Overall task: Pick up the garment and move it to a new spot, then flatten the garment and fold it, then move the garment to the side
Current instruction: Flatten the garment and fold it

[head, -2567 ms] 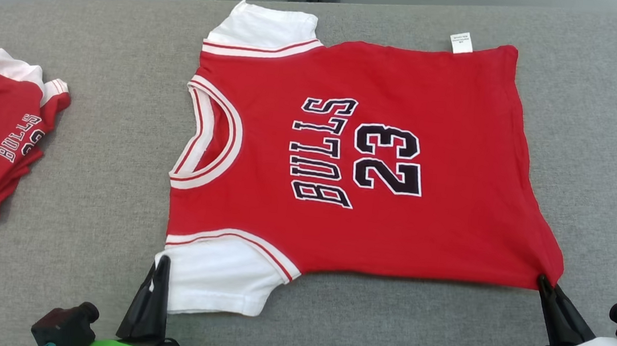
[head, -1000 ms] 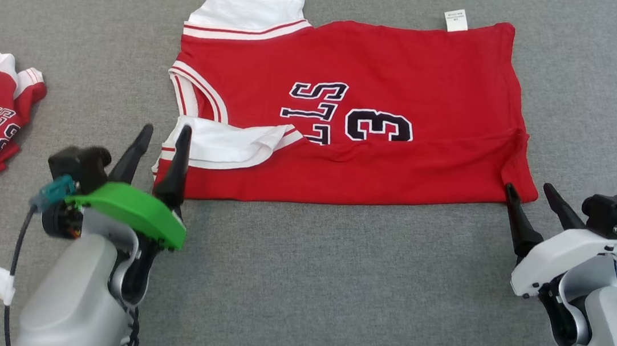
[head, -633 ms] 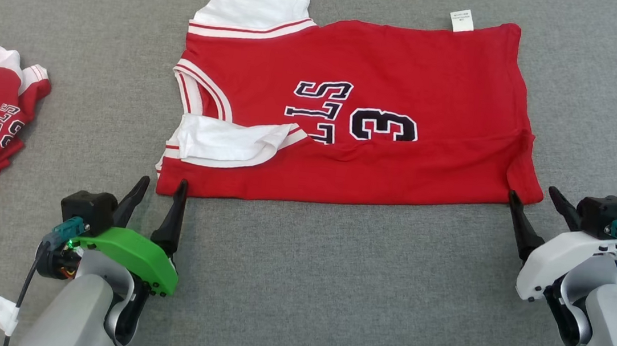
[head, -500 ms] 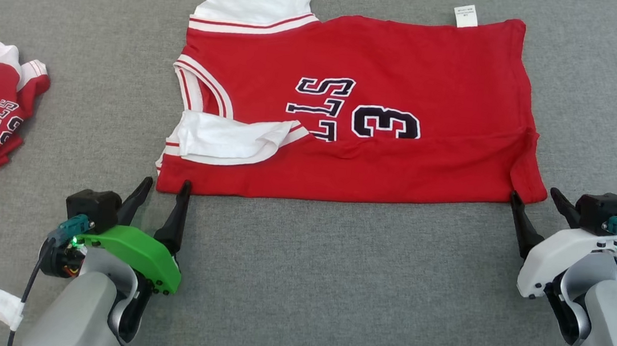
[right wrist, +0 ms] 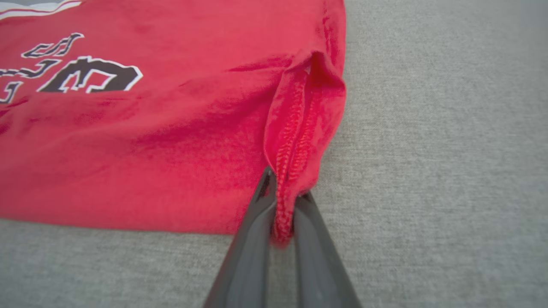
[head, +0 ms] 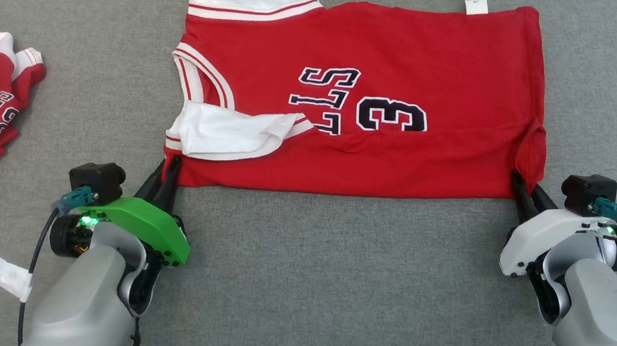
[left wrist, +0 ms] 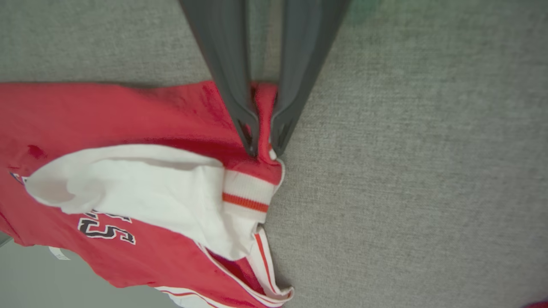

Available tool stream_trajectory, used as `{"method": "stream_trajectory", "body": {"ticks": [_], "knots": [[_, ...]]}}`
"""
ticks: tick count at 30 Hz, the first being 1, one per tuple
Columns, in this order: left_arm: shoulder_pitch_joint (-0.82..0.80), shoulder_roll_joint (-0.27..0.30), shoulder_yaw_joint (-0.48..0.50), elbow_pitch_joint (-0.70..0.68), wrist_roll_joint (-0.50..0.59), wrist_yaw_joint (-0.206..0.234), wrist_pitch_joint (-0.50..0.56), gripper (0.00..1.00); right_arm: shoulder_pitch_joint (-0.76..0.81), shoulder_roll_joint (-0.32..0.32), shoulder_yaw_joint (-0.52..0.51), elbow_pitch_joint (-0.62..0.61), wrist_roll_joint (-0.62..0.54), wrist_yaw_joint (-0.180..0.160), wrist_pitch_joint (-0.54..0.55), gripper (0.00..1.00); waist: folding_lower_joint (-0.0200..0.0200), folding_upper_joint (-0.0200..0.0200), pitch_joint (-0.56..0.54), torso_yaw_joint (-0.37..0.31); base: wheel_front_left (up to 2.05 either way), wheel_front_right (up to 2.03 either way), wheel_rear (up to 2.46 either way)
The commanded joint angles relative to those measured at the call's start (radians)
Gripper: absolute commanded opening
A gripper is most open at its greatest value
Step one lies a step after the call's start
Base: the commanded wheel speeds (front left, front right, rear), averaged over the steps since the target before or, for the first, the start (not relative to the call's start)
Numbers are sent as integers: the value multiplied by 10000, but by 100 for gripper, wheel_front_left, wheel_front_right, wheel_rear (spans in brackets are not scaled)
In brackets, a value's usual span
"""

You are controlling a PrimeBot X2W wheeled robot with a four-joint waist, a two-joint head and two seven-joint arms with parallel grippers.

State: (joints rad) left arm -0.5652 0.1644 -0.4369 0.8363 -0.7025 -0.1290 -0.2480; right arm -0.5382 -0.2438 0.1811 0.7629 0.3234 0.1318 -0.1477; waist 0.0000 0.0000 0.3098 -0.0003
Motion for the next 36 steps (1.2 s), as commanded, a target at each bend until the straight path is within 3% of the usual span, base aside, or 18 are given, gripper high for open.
{"method": "stream_trajectory", "body": {"ticks": [1,15,23,30,31,32,33,36], "knots": [[89,56,-14,-125,-159,-20,-77,0,82,-87,37,92,129,-21,-183,0,0,0,-184,66,0,0,0],[2581,561,551,-2593,-116,189,-179,0,1898,-208,242,-964,1024,-21,-852,0,0,0,-1466,225,0,0,0],[4672,666,993,-4153,-197,784,-177,0,3771,-298,-234,-2553,1252,-22,-312,0,0,0,-1827,186,0,0,0],[5637,524,777,-4713,-130,1043,-120,0,5332,88,-1083,-3792,1264,-22,447,1,0,0,-2020,230,0,0,0],[5685,506,728,-4716,-88,1068,-126,16,5441,130,-1169,-3923,1212,-22,508,31,0,0,-2048,222,0,0,0],[5709,497,695,-4727,-41,1108,-128,79,5535,169,-1239,-4070,1144,-22,554,83,0,0,-2067,215,0,0,0],[5722,481,670,-4735,15,1146,-135,100,5632,259,-1319,-4230,1132,-21,593,100,0,0,-2091,205,0,0,0],[5611,462,711,-4781,175,1174,-166,100,5734,367,-1526,-4580,991,-19,608,100,0,0,-2170,193,0,0,0]]}}
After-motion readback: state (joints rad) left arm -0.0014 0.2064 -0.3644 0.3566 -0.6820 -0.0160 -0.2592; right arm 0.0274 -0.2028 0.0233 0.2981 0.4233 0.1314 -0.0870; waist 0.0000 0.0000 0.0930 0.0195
